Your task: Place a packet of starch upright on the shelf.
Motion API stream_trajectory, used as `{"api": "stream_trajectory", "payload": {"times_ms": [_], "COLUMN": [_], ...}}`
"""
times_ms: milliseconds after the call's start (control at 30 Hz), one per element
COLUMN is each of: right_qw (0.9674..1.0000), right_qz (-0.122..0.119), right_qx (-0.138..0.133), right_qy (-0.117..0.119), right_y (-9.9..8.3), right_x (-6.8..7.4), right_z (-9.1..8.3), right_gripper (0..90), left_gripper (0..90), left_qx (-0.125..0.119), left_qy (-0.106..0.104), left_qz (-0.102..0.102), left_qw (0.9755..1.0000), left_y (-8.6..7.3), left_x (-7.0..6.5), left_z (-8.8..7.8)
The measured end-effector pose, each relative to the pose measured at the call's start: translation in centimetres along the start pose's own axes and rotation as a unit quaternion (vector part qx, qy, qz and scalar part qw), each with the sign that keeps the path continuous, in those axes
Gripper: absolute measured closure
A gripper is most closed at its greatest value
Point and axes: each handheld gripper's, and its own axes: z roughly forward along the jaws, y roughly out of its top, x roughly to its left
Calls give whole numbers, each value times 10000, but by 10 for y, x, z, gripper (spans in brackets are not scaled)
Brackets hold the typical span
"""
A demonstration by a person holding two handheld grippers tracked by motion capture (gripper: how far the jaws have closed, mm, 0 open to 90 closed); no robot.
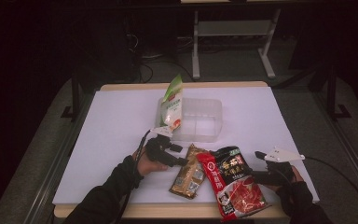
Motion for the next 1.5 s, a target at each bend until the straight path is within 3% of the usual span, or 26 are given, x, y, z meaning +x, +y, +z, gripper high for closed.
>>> {"api": "stream_trajectory", "payload": {"times_ms": [67,167,433,733,833,867,1000,1033,1067,1367,1400,1433,1500], "right_qw": [10000,10000,10000,10000,10000,10000,10000,10000,10000,10000,10000,10000,10000], "right_qz": [20,15,45,39,36,36,29,25,22,43,46,43,48], "right_qx": [-1,7,-4,11,13,14,27,31,38,29,30,27,28], "right_qy": [-24,-46,-61,-36,-29,-26,-12,-11,-10,24,24,27,28], "right_y": [-1,-3,-5,-5,-5,-5,-5,-5,-5,-5,-5,-5,-5], "right_x": [1,1,2,2,2,2,2,3,3,2,2,2,2], "right_z": [-1,-3,-8,-7,-7,-7,-7,-7,-6,-7,-7,-7,-7], "right_gripper": [262,262,263,265,265,264,264,264,264,265,266,267,268], "left_gripper": [250,232,189,173,178,181,260,287,382,612,736,789,806], "left_qx": [55,250,168,188,204,235,156,100,71,-224,-303,-292,-341], "left_qy": [-48,37,-95,-11,114,183,295,196,107,24,76,56,31], "left_qz": [-36,86,-22,-115,-204,-139,-173,-185,-224,-513,-485,-480,-454], "left_qw": [10000,9996,9998,9998,9995,9995,9993,9996,9997,9984,9983,9984,9984], "left_y": [2,5,11,14,15,15,13,12,11,7,6,5,5], "left_x": [2,2,9,8,5,4,3,4,5,13,14,14,14], "left_z": [7,16,28,31,32,32,31,30,30,23,21,20,19]}}
